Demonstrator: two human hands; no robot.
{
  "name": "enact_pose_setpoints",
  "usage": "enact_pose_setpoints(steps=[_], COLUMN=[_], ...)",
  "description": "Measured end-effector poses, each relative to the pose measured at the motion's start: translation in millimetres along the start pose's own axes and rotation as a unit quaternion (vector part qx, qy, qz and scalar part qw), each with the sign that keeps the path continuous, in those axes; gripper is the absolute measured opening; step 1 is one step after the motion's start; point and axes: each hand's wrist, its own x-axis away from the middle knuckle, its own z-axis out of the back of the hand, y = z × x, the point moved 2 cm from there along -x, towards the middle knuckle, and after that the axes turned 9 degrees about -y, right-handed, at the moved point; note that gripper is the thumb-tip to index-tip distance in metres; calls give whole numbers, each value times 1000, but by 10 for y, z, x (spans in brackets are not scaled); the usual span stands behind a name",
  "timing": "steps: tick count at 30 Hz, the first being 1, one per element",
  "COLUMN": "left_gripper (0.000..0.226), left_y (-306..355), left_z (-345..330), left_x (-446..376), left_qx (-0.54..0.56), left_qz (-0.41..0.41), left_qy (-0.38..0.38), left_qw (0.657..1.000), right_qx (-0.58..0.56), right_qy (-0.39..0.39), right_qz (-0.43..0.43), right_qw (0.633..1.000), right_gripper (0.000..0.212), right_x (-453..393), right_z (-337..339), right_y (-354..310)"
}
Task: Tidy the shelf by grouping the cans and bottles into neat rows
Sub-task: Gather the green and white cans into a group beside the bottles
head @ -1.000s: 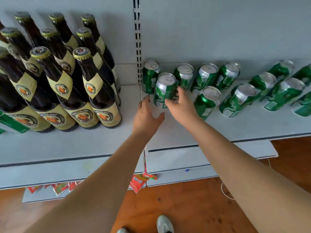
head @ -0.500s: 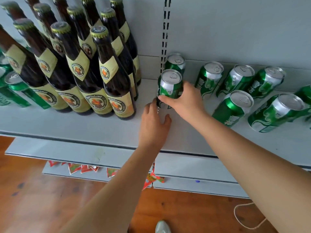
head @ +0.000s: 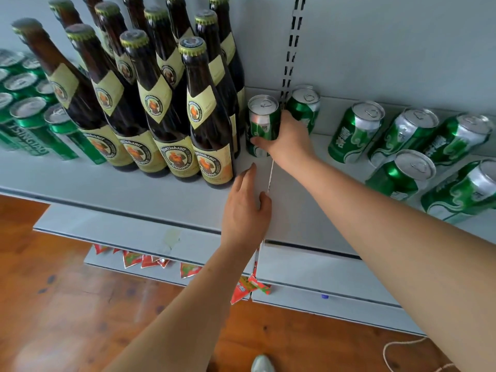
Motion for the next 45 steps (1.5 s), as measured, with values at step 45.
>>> enact_pose_setpoints(steps=[45], left_gripper=[47], left_y=[246], left_z=[-364], left_x=[-1292], left_qx=[214], left_qz=[-36], left_qy=[-16], left_qw=[976], right_qx=[-41], right_qy=[268], right_qz=[-10], right_qw=[963], right_gripper=[68], right_x=[755], right_z=[-32], right_y=[900])
